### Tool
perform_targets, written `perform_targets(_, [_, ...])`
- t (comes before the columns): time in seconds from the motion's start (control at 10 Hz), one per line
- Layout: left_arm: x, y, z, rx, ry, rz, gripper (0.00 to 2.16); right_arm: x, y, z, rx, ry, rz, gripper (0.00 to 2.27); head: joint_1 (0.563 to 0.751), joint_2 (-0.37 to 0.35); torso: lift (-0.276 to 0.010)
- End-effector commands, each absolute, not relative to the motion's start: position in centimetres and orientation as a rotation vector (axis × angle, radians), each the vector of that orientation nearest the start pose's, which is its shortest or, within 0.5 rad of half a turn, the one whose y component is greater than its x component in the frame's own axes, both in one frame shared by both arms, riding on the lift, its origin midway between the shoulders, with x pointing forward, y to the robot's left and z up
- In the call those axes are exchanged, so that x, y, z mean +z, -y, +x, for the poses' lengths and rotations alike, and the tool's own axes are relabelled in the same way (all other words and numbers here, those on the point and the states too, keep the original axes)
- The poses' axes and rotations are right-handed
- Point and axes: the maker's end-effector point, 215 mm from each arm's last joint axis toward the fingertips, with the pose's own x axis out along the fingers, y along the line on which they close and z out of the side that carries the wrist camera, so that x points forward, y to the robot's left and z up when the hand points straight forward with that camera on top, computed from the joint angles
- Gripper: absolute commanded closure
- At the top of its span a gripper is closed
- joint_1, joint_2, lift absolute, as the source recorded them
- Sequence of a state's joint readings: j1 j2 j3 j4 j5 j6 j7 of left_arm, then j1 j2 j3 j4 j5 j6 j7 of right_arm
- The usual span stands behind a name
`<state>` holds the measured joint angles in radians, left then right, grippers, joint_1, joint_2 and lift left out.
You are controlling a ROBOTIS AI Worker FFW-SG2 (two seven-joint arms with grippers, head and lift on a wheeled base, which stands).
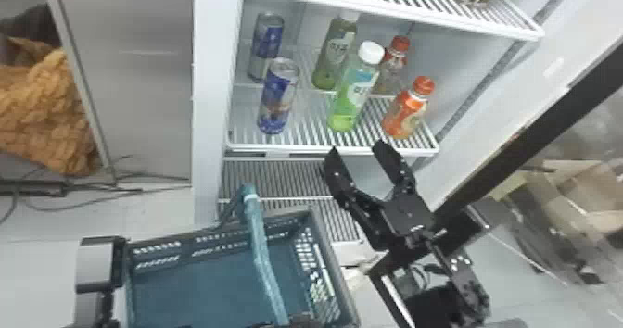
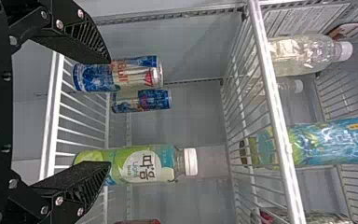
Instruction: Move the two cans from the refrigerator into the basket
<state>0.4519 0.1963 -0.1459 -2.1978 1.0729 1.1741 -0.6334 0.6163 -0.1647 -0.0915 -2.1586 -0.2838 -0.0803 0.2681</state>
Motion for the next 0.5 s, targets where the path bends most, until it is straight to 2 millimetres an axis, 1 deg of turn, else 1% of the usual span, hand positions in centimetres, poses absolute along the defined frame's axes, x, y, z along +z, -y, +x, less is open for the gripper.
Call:
perform_targets(0.0, [-30.5, 6.3, 19.6, -1.363, -0.830, -1.037, 1.22, -29.2, 21.9, 42.0, 0.297, 0.071, 0.090, 0.25, 0.695, -0.350, -0.276])
perform_targets(0.2, [-30.6, 6.3, 19.7, -1.359, -0.829, -1.035, 1.22, -30.2, 20.3, 43.3, 0.344, 0.048, 0.079, 0.24, 0.695, -0.350, -0.276])
perform_targets(0.4, [-30.6, 6.4, 19.7, -1.361, -0.830, -1.035, 1.22, -30.1, 18.7, 44.5, 0.380, 0.048, 0.058, 0.24, 0.695, -0.350, -0.276])
